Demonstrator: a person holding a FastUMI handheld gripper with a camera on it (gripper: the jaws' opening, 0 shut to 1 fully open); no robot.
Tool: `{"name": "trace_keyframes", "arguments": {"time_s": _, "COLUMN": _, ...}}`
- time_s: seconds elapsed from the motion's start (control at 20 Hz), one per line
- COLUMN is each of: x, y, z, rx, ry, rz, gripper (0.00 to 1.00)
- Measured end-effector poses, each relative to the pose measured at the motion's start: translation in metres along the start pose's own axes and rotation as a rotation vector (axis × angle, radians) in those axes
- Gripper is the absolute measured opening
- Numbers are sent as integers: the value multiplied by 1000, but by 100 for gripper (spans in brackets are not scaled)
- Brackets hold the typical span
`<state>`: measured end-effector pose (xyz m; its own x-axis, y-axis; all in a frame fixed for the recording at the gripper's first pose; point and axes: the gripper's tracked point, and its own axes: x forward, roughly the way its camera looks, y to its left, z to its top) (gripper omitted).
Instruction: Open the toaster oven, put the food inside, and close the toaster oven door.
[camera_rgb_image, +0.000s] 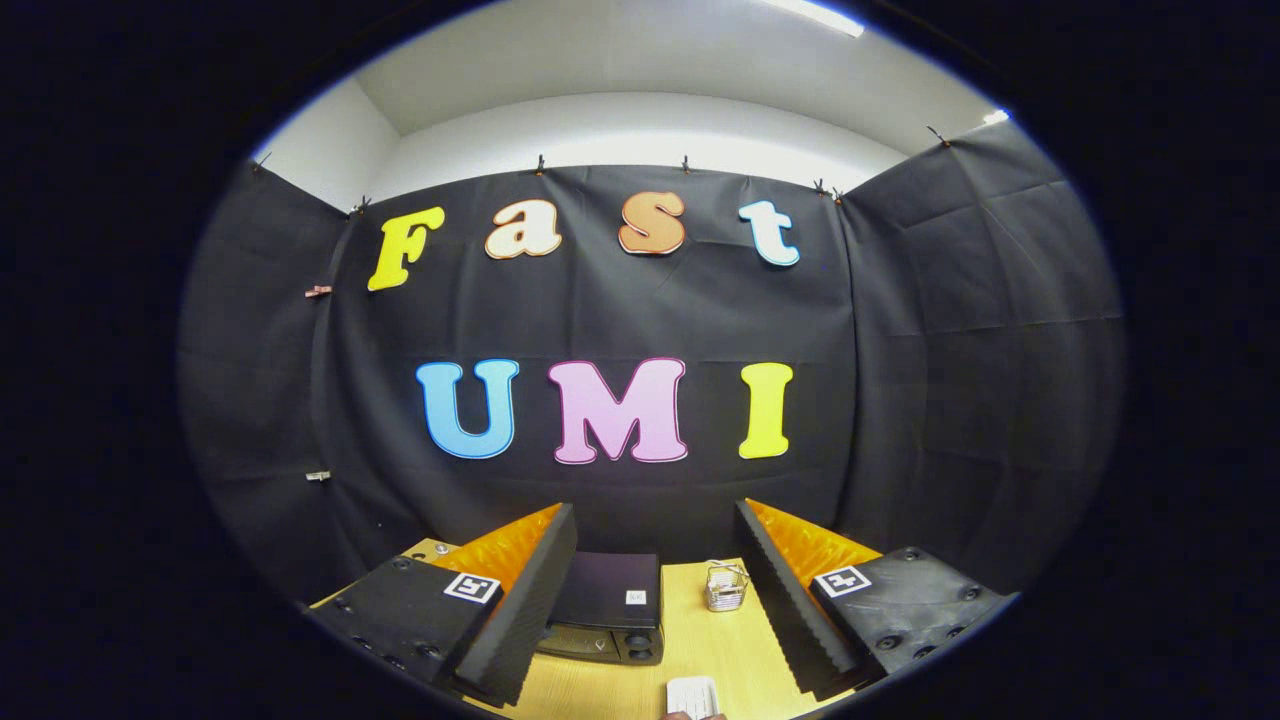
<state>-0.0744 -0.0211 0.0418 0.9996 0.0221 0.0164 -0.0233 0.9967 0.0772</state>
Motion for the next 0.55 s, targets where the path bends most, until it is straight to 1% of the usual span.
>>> {"name": "trace_keyframes", "arguments": {"time_s": 0.1, "x": -1, "y": -2, "z": 0, "rx": 10, "ry": 2, "rz": 2, "gripper": 98}}
{"name": "trace_keyframes", "arguments": {"time_s": 0.55, "x": -8, "y": -5, "z": -5, "rx": -26, "ry": 9, "rz": 1, "gripper": 98}}
